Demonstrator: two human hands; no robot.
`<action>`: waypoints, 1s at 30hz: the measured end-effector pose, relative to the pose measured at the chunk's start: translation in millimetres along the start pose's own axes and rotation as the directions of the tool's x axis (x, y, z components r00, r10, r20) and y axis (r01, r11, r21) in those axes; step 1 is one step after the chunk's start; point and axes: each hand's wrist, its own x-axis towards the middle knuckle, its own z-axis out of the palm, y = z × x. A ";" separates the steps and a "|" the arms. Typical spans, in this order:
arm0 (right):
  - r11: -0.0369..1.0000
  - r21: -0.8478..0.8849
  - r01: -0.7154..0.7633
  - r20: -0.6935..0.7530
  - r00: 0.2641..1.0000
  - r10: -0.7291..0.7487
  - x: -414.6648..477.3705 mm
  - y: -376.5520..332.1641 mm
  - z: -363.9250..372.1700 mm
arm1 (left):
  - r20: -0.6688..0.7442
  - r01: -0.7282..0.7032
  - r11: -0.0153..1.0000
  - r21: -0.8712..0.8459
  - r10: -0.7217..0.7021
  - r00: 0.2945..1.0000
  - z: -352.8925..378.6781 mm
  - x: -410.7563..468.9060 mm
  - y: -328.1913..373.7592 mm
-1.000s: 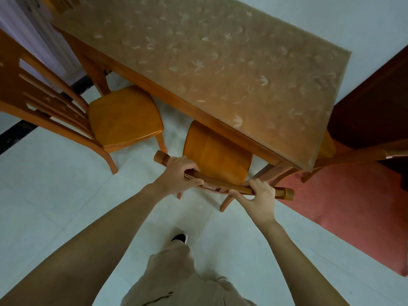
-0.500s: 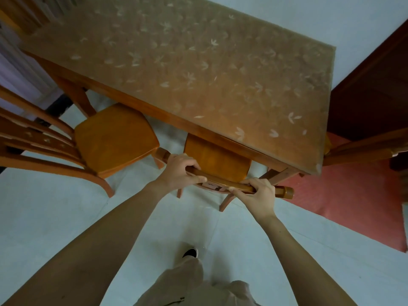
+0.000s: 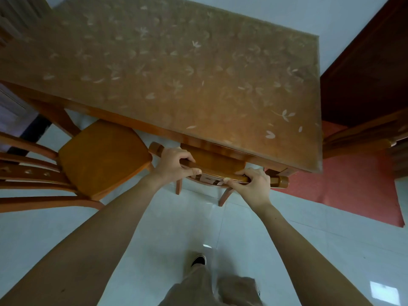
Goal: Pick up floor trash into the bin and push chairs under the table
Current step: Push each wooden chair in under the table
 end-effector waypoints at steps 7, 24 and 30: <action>1.000 -0.024 -0.007 -0.003 1.000 0.007 7.8 -1.9 3.4 | 0.007 0.009 1.000 0.012 -0.009 1.000 -4.8 6.9 -1.2; 0.997 -0.082 0.006 0.256 0.967 0.015 -1.7 -21.3 -30.2 | 0.086 0.160 0.983 0.091 -0.168 0.982 -18.3 -10.5 33.7; 0.966 -0.067 0.251 0.254 0.940 -0.227 -37.6 -32.7 -70.9 | -0.035 0.090 0.980 0.178 -0.085 0.996 -15.7 -51.8 79.6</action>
